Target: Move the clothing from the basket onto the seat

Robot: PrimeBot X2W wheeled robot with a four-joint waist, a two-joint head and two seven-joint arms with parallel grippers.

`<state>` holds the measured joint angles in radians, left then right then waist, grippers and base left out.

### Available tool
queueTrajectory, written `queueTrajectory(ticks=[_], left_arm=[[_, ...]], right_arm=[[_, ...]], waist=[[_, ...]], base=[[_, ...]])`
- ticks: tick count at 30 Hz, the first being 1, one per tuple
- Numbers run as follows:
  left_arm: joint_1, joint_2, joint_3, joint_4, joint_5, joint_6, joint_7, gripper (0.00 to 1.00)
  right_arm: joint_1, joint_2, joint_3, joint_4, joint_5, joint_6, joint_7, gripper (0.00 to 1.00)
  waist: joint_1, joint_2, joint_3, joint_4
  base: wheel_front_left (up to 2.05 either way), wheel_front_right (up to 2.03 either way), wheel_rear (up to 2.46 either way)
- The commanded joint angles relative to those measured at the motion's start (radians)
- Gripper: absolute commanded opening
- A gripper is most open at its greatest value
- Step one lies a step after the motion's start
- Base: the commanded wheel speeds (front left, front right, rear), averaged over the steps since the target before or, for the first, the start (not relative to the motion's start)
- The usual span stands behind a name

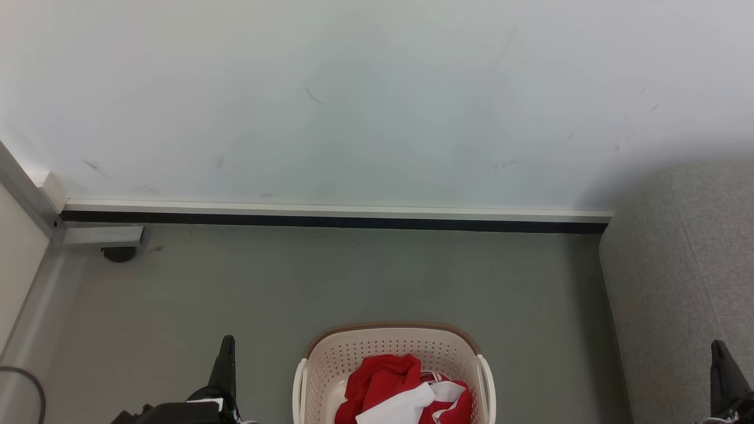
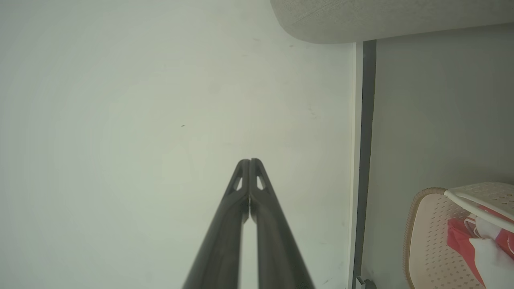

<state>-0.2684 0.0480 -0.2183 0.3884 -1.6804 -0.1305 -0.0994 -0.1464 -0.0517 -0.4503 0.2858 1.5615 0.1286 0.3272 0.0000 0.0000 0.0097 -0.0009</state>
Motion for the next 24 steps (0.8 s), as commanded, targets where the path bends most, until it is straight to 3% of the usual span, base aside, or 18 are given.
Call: queueTrajectory(ticks=[1, 7, 8, 17, 24], left_arm=[[-0.006, 0.005, 0.000, 0.004, -0.002, -0.002, -0.004, 0.00], [-0.006, 0.005, 0.000, 0.004, -0.002, -0.002, -0.004, 0.00], [0.001, 0.000, 0.000, 0.001, 0.000, 0.000, 0.000, 1.00], [0.069, -0.003, -0.009, -0.027, 0.023, 0.000, -0.016, 1.00], [0.083, 0.010, -0.018, -0.051, 0.124, 0.000, -0.037, 1.00]], right_arm=[[0.001, -0.004, 0.000, 0.003, 0.006, 0.006, 0.006, 0.00], [0.001, -0.004, 0.000, 0.003, 0.006, 0.006, 0.006, 0.00], [0.000, 0.001, 0.000, 0.002, 0.000, 0.000, 0.000, 1.00], [0.060, 0.017, 0.088, 0.008, -0.005, -0.003, -0.083, 1.00], [0.070, 0.007, 0.138, 0.007, -0.092, -0.003, -0.140, 1.00]], waist=[[0.0000, 0.0000, 0.000, 0.000], [0.0000, 0.0000, 0.000, 0.000], [0.0001, 0.0000, 0.000, 0.000], [0.0000, 0.0000, -0.006, 0.000], [0.0000, 0.0000, -0.010, 0.001]], base=[[0.00, 0.00, 0.00], [0.00, 0.00, 0.00], [0.00, 0.00, 0.00], [0.00, 0.00, 0.00], [0.00, 0.00, 0.00]])
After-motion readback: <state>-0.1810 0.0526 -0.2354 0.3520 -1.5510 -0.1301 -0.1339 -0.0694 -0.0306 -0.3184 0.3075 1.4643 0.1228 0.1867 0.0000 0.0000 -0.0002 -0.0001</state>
